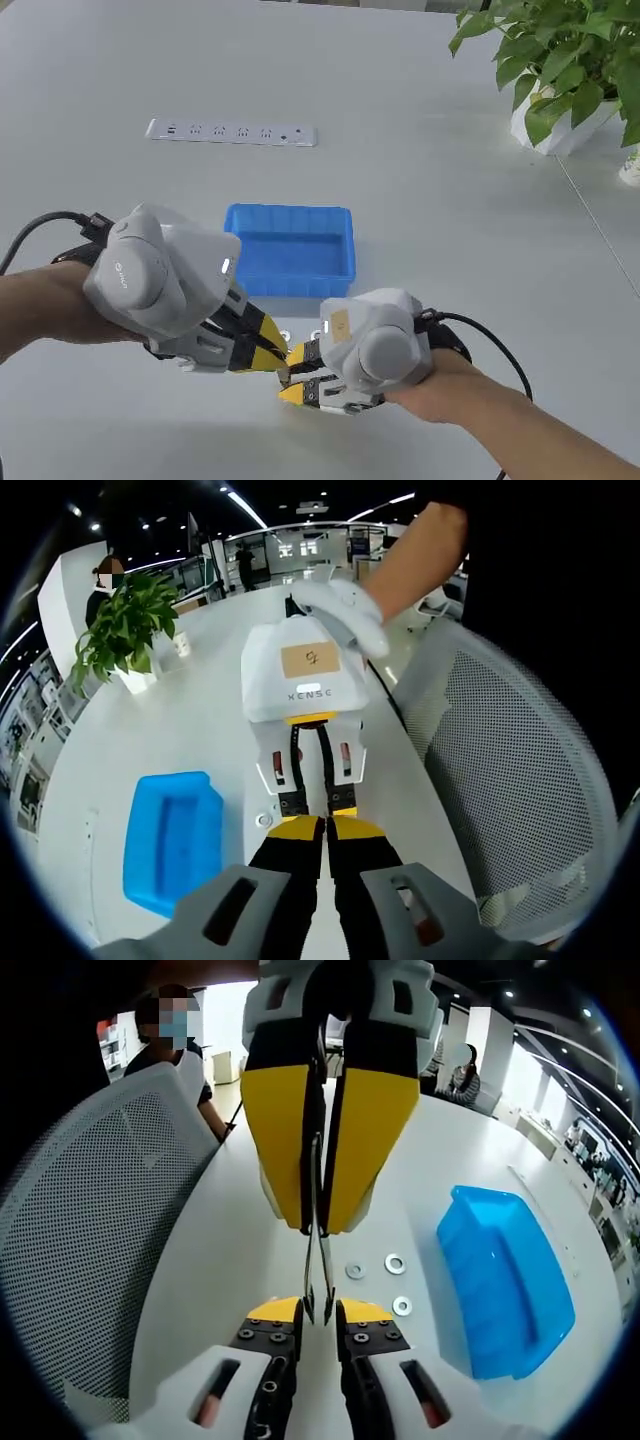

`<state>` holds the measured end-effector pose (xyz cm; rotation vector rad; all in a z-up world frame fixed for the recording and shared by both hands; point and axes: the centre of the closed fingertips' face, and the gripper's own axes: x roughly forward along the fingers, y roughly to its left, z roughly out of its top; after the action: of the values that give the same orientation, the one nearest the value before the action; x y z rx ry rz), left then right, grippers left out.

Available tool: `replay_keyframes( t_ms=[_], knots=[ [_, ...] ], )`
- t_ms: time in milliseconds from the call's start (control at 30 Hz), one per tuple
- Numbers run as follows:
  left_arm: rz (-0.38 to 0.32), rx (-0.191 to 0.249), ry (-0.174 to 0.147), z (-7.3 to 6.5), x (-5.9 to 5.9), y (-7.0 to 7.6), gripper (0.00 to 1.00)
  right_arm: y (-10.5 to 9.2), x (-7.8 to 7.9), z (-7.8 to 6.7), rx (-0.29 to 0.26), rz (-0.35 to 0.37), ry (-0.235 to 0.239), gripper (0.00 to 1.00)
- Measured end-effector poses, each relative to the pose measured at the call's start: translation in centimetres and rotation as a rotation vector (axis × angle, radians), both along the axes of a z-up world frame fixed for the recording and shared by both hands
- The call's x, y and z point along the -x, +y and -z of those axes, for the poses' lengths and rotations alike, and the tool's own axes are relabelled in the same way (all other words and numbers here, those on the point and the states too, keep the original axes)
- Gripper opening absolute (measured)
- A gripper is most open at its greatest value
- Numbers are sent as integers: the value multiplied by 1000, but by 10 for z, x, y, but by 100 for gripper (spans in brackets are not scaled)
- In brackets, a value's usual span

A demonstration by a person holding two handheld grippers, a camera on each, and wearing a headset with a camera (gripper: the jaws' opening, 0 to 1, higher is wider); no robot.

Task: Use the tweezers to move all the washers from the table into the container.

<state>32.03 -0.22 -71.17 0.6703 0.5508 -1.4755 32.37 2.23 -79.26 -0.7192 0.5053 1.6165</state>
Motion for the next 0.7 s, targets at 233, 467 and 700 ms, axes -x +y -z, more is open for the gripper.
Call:
replay_keyframes(
  t_ms=[233, 467, 700],
  knots=[
    [-2, -9, -6, 0, 0, 3, 6, -2, -2, 0, 7, 20, -3, 23],
    [-7, -24, -13, 0, -1, 8, 6, -7, -7, -5, -6, 58, -9, 28],
    [-28, -31, -17, -3, -4, 17, 6, -14, -16, -7, -9, 108, -5, 36]
  ],
)
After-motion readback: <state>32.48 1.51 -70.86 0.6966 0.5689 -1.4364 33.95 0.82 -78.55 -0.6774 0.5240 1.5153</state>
